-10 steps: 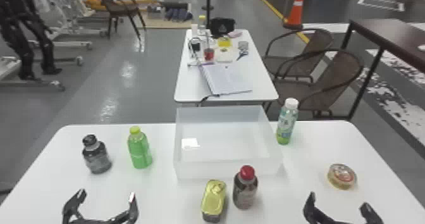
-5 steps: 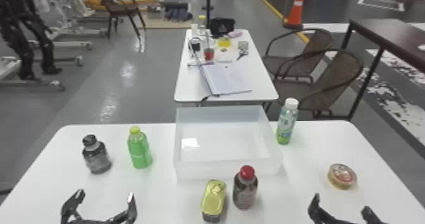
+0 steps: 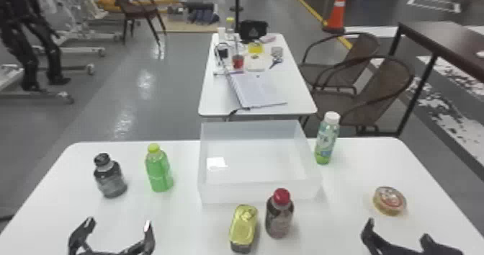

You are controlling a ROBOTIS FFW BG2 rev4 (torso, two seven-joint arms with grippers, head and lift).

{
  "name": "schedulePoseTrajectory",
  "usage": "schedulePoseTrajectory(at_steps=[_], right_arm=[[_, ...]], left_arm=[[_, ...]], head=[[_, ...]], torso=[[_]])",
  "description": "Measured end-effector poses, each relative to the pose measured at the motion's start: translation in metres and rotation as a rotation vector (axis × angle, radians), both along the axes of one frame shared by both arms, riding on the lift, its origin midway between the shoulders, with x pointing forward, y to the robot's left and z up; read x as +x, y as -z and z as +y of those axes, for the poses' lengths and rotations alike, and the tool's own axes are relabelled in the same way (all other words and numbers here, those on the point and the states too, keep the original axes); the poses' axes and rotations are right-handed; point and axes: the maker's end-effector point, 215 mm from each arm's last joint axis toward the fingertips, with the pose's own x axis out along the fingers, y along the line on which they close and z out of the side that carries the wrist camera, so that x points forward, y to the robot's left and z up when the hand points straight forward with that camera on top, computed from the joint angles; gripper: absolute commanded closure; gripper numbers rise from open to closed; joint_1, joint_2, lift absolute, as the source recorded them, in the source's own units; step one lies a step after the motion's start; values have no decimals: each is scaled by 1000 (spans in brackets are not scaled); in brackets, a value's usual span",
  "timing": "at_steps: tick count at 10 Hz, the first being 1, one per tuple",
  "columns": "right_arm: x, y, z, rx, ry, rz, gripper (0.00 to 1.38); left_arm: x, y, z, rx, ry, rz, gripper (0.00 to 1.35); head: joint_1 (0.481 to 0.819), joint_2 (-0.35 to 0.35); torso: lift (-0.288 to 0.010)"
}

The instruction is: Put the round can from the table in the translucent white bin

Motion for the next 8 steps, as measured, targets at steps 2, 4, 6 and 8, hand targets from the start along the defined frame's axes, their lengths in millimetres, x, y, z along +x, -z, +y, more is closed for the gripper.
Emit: schedulePoseTrajectory(at_steps=[2,4,6,8], right_arm=[[14,6,-19,-11,18,8,108],[27,12,-38,-15,38,15,108],[37,22,-50,-10,57,29,108],[47,29,-54,0,56,41,108]], left_arm=[[0,1,3,-6,-5,-2,136],[-2,0,9,-8,-14,-10,136],[-3,0,13,-13,-22,-16,136],[-4,0,15,-19,-26,-19,136]], head=[[549,0],[549,0],[549,0],[549,0]], torso=[[-100],[-100],[-100],[-100]])
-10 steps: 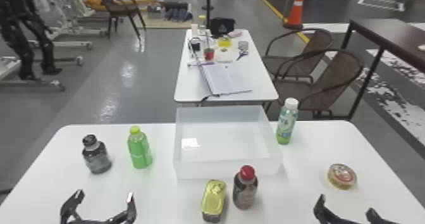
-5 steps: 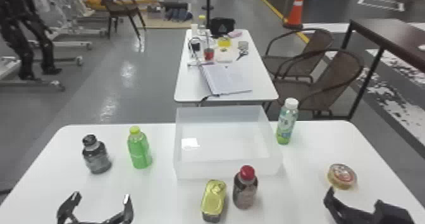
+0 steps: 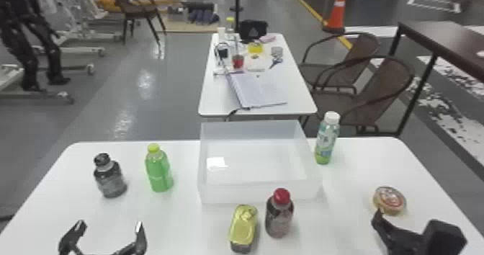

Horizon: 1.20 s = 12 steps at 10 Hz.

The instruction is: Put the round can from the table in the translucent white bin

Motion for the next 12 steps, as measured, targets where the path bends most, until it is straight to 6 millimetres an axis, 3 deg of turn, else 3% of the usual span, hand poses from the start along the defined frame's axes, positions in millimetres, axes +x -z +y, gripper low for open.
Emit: schedulePoseTrajectory(at_steps=[5,8,12], right_arm=[[24,19,-10,2,-18,44,108],[47,17,-14,3,-43,46,108],[59,18,-16,3,-57,55,108]], left_arm=[[-1,0,3,-11,-5,-12,136],[-1,0,3,-15,-7,-17,136],[-1,2,4,-25,-9,-22,136]], head=[[549,0],[549,0],[549,0]], torso=[[-100],[-100],[-100]])
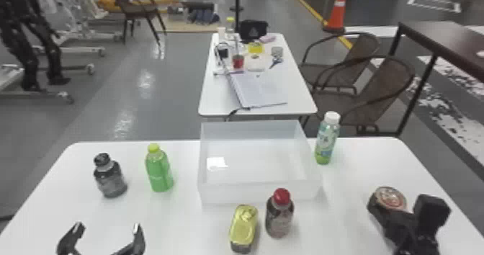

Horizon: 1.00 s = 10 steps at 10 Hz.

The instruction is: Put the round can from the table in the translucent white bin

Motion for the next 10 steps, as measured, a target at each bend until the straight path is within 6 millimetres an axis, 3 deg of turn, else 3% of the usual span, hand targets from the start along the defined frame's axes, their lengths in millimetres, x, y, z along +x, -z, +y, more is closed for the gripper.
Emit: schedulePoseTrajectory(at_steps=[10], right_arm=[[12,13,-29,6,-12,60,108]], left_arm=[[-1,3,9,-11,2,-20,136]], head=[[549,0]], torso=[[-100]])
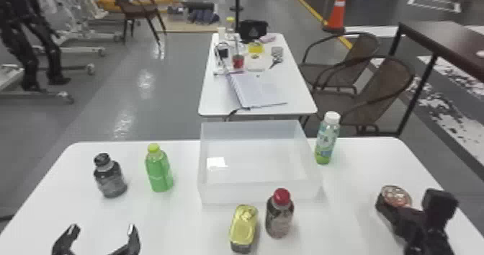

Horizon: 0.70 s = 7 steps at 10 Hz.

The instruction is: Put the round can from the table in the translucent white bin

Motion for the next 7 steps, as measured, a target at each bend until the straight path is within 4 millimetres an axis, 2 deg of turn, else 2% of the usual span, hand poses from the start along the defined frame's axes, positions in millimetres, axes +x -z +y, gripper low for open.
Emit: schedulePoseTrajectory(at_steps=[4,7], right_arm=[[2,13,-3,9,-11,49,107],[6,13,-1,2,-17,66,107]], left_arm=[[0,-1,7,10,12,-13,136],[-1,0,10,8,11,-14,136]], head=[[549,0],[549,0]], torso=[[-100],[-100]])
